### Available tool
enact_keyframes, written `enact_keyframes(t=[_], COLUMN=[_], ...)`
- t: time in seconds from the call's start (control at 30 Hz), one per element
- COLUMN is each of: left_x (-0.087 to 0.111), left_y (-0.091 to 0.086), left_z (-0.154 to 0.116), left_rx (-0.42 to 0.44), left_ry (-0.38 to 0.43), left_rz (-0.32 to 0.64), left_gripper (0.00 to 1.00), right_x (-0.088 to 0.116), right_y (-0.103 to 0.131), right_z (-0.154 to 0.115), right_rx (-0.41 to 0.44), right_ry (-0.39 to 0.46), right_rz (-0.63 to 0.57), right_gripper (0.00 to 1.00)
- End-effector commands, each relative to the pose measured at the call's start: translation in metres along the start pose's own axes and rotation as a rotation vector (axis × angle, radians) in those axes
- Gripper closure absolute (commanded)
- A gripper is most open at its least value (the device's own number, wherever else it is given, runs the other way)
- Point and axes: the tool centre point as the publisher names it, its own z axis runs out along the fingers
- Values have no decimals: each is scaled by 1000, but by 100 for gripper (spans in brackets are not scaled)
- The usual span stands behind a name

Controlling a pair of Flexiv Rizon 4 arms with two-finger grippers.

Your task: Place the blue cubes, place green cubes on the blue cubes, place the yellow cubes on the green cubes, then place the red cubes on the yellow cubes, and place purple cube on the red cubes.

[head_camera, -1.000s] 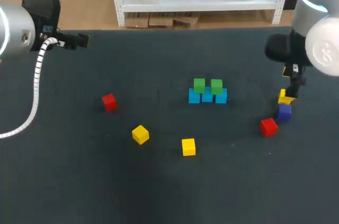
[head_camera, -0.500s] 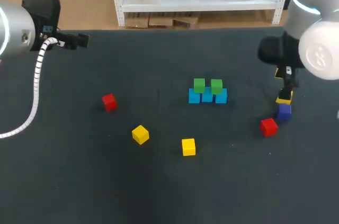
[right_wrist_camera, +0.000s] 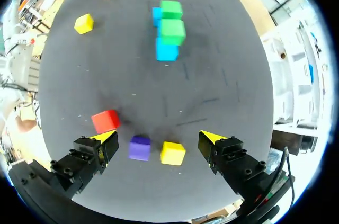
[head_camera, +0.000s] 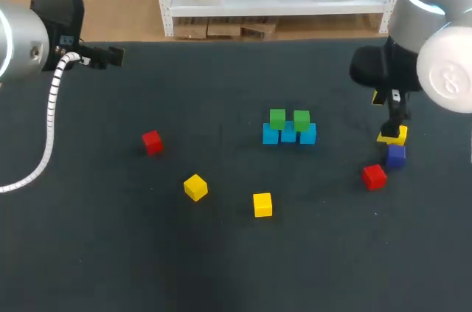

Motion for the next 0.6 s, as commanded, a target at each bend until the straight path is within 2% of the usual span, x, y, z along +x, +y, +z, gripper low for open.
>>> enact_keyframes(t=[0.03, 0.2, 0.37, 0.6], left_x=[0, 0, 0, 0], left_y=[1, 1, 1, 1], left_z=[1, 1, 1, 1], left_rx=[7, 7, 7, 7], left_ry=[0, 0, 0, 0], left_rz=[1, 1, 1, 1], left_gripper=[0, 0, 0, 0], right_x=[0, -14, -35, -69], right_y=[42, 80, 107, 143], right_z=[-20, -32, -42, -47], right_rx=[30, 31, 44, 27], right_ry=[-9, -38, -93, -94], right_rz=[-22, -58, -75, -143], right_gripper=[0, 0, 0, 0])
